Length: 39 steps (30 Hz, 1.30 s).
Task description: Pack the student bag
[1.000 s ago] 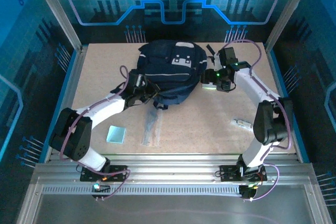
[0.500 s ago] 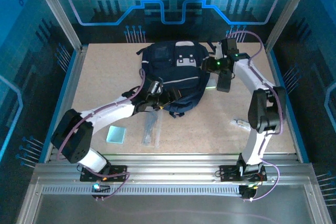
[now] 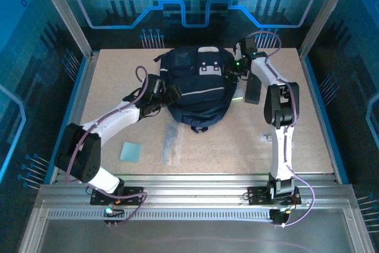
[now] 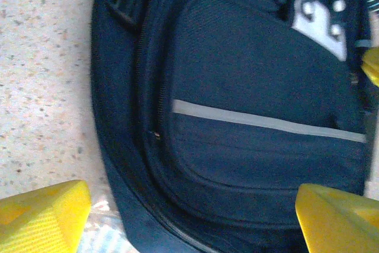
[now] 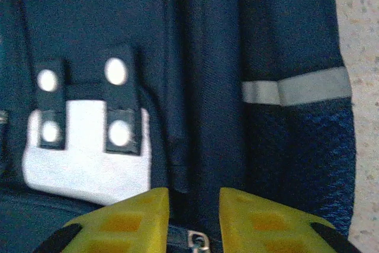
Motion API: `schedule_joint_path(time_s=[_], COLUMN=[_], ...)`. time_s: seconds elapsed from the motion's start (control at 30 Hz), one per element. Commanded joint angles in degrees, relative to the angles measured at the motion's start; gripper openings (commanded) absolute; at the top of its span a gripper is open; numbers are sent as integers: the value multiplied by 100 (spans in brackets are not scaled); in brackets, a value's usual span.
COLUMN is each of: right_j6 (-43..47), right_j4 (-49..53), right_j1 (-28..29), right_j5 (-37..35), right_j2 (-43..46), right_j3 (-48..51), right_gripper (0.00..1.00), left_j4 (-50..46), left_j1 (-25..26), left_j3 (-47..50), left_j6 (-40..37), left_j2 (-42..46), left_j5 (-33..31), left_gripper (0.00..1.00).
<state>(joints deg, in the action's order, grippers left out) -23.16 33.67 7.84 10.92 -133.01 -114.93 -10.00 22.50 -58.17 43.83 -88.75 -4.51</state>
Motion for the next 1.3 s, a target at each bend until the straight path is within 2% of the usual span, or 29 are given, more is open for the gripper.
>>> schedule_joint_path(time_s=[0.0, 0.13, 0.23, 0.33, 0.5, 0.53, 0.57, 0.67, 0.8, 0.9, 1.07, 1.13, 1.27], right_j6=[-15, 175, 330, 507, 839, 894, 902, 699, 377, 165, -233, -357, -579], right_j4=[332, 716, 866, 1083, 1308, 1406, 1514, 1633, 1224, 965, 26, -335, -1020], right_j1=[75, 229, 355, 498, 705, 749, 772, 767, 768, 769, 818, 878, 922], right_j5=[-237, -593, -612, -916, -1369, -1500, -1542, -1265, -831, -755, -106, 231, 1200], right_j2=[-235, -506, -650, -768, -847, -896, -924, -801, -136, 567, 1870, 2320, 3025], right_j3=[-297, -652, -756, -893, -979, -1032, -1086, -977, -268, 336, 2147, 2824, 3815], right_gripper=[27, 25, 28, 33, 36, 33, 26, 9, 0, 0, 0, 2, 15], left_j4=[69, 133, 193, 228, 306, 306, 292, 163, -16, -153, -361, -507, -711], left_j1=[-78, -127, -141, -217, -428, -470, -516, -658, -879, -1044, -1324, -1367, -1372], left_j3=[-302, -435, -548, -745, -1197, -1307, -1438, -1876, -2467, -2873, -3585, -3889, -4342], left_j6=[-222, -167, -147, -156, -128, -150, -184, -291, -373, -486, -604, -676, -835], left_j2=[-380, -773, -1003, -1270, -1745, -1849, -1974, -2356, -2817, -3072, -3460, -3580, -3723], left_j5=[-44, 140, 246, 313, 505, 521, 521, 475, 499, 410, 495, 508, 518], left_gripper=[91, 91, 91, 91, 91, 91, 91, 91, 91, 91, 90, 90, 90])
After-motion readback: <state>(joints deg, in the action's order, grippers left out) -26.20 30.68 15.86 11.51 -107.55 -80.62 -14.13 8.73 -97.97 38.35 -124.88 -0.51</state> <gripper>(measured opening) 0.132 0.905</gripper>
